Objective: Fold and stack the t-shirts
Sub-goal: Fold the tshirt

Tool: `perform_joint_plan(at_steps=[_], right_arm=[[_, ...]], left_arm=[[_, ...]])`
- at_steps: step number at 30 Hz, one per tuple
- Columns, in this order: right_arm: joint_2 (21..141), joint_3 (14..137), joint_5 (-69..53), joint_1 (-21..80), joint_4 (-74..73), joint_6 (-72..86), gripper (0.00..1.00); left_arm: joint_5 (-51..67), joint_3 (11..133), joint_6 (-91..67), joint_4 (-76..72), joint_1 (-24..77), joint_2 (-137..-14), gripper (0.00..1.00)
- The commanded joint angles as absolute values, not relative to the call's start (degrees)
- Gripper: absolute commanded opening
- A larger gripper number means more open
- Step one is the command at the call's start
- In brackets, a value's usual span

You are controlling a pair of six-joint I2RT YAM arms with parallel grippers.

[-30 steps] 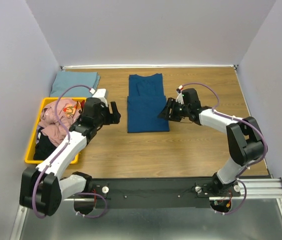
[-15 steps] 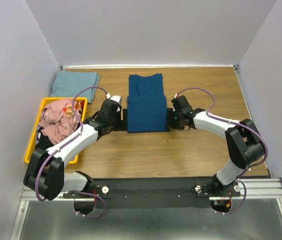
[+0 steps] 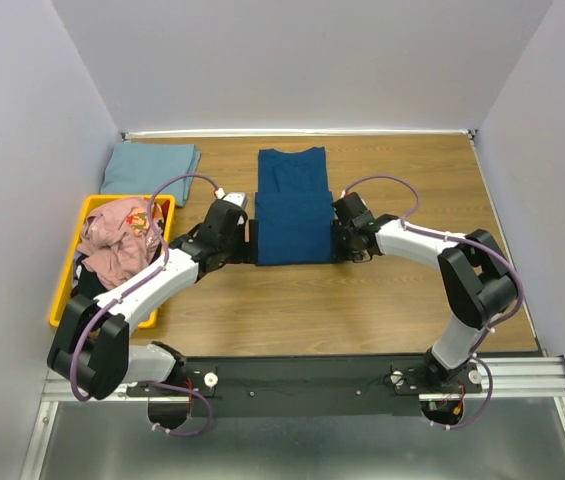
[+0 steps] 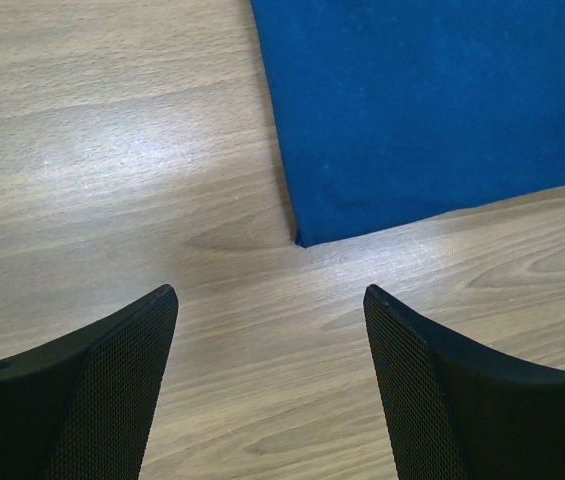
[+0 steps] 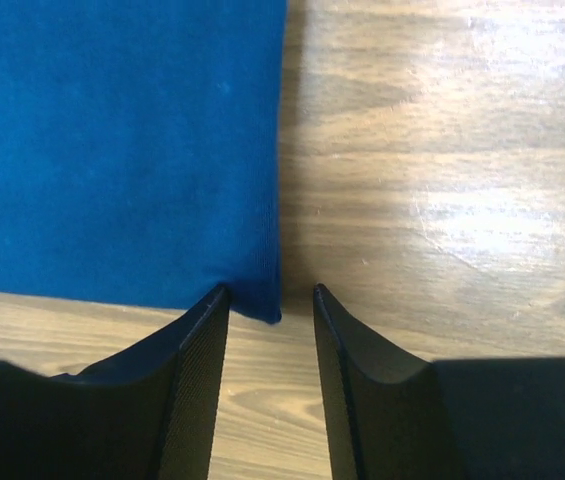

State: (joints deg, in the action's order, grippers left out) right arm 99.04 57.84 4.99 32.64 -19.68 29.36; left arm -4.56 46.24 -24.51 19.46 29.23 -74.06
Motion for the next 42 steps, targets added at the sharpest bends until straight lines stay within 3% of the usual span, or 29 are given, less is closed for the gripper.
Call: perform_joint_plan(at_steps=[1,6,18,22,28,32,42], right_arm=[[101.51,59.15,7.99,33.57,-22.15,28.65,0.45],[102.30,60.29,9.75,34.45,-25.48,27.95,0.42],[102.30,57.04,6.85,35.42,-29.62,27.95,0.21],[102.22,56.78,7.82,35.77,-29.79,27.51,0.01],[102.39,57.13,8.61,36.47,-29.71,26.72,0.01],[102.39,56.87,9.23,37.00,-29.71,26.46,0.01],[103.18,56.34,9.32,37.27,-29.00,25.58,0.01]], left_arm=[[-6.42,47.02,-24.70,19.86,29.79,-74.27,0.82],[-6.42,47.72,-24.61,20.83,29.88,-74.44,0.82],[-6.07,51.76,-24.79,24.43,31.29,-78.39,0.82],[-6.24,53.79,-24.87,25.49,32.25,-81.29,0.83],[-7.64,55.98,-25.13,26.81,32.70,-85.51,0.83],[-7.82,56.95,-25.49,26.81,32.96,-88.59,0.75],[-7.82,59.33,-25.66,26.19,33.92,-95.44,0.70]])
